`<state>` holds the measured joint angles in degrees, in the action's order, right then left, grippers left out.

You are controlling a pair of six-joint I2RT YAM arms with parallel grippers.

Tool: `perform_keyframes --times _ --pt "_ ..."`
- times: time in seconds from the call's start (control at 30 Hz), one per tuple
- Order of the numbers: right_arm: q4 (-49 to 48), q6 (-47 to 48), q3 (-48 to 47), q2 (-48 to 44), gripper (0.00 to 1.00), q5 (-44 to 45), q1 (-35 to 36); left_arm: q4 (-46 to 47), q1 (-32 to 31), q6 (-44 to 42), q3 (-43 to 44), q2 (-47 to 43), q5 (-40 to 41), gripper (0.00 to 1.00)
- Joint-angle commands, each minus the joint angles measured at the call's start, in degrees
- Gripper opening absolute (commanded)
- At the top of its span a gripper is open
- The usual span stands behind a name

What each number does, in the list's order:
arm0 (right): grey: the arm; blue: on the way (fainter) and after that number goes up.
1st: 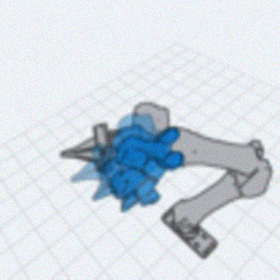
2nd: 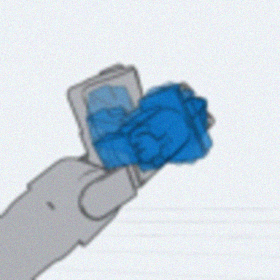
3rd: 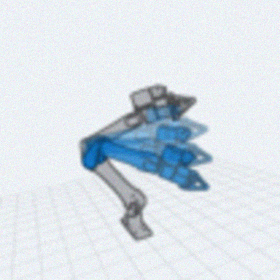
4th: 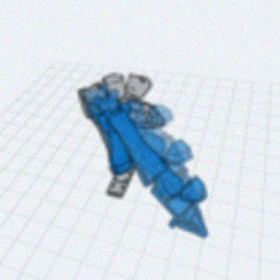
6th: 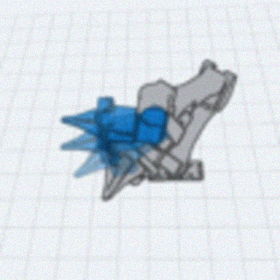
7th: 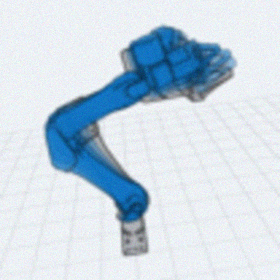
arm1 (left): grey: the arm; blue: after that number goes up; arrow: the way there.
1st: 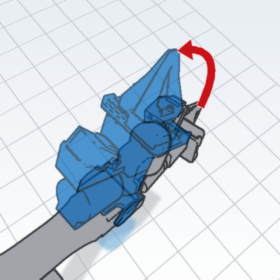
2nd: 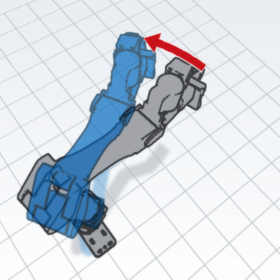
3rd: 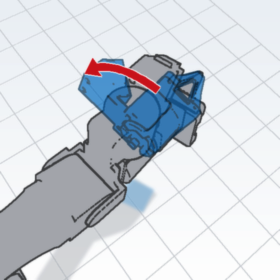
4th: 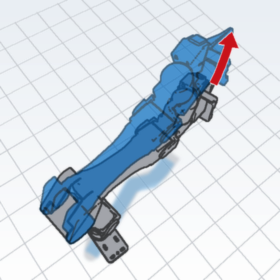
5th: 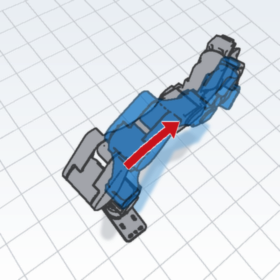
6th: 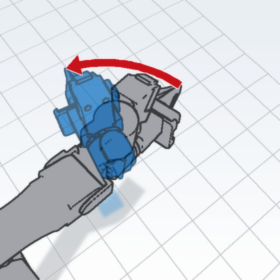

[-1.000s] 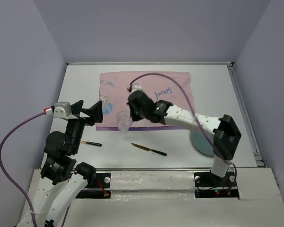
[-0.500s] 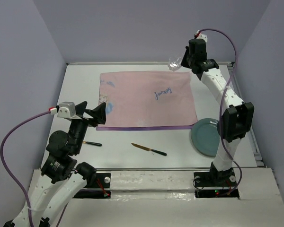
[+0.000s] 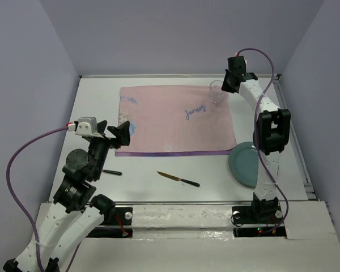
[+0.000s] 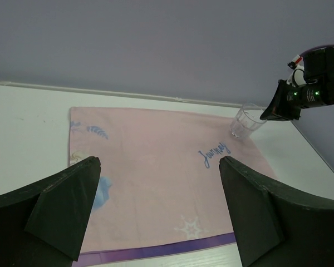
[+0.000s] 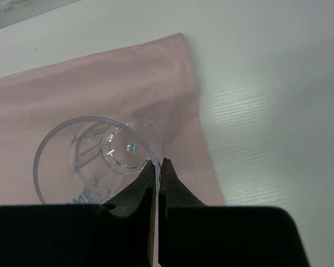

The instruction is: Set the dinner table for one person

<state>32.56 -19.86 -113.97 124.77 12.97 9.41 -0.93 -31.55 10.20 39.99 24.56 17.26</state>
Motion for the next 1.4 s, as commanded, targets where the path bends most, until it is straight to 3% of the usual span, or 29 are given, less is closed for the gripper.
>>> perform_keyframes --times 0.0,0.3,0.4,0.43,0.57,0.7,0.77,0.87,0.93,0.97,1.1,1.37 --pt "-1.4 0.9 -4.7 1.3 0.0 -2.1 -0.7 3.2 -0.4 -1.1 0.0 1.4 1.4 0.99" --pt "-0.9 2.5 -7.8 6.4 0.0 -0.7 -1.8 3.5 0.1 -0.4 0.0 3.8 0.2 0.99" --pt "-0.5 2.9 -7.8 5.8 0.25 -1.5 -1.8 3.3 0.5 1.8 1.0 5.9 -2.0 0.99" --pt "-0.5 3.0 -7.1 5.2 0.4 -2.3 -1.8 3.1 0.8 2.7 1.6 7.8 -4.3 0.99" --pt "-0.5 2.6 -6.0 0.2 0.66 -5.7 -1.8 1.3 0.9 4.6 4.8 13.9 -11.2 0.99" --pt "-1.4 0.7 -3.8 -8.3 0.79 -11.9 -1.8 4.3 0.4 9.8 6.0 19.6 -22.9 0.99" --pt "-3.1 -0.1 1.0 -16.0 0.8 -14.8 -1.8 7.6 -0.9 15.4 4.1 22.1 -27.6 0.99" --pt "-9.2 -2.0 12.7 -29.3 0.8 -19.4 -1.8 14.3 -8.3 20.6 2.0 30.6 -26.8 0.98" --pt "-14.2 -4.3 22.8 -36.6 0.8 -22.2 -1.8 17.4 -15.3 23.0 2.5 37.3 -24.5 0.95" --pt "-15.8 -4.8 26.0 -40.3 0.8 -22.9 -1.8 18.6 -17.3 24.0 2.7 37.3 -24.7 0.92" --pt "-19.9 -7.7 38.5 -57.8 0.8 -26.1 -1.8 26.8 -23.1 28.6 4.4 51.5 -29.0 0.8" --pt "-19.9 -10.5 50.9 -74.3 0.79 -31.6 -1.8 35.7 -29.4 36.1 13.1 72.9 -34.2 0.79"
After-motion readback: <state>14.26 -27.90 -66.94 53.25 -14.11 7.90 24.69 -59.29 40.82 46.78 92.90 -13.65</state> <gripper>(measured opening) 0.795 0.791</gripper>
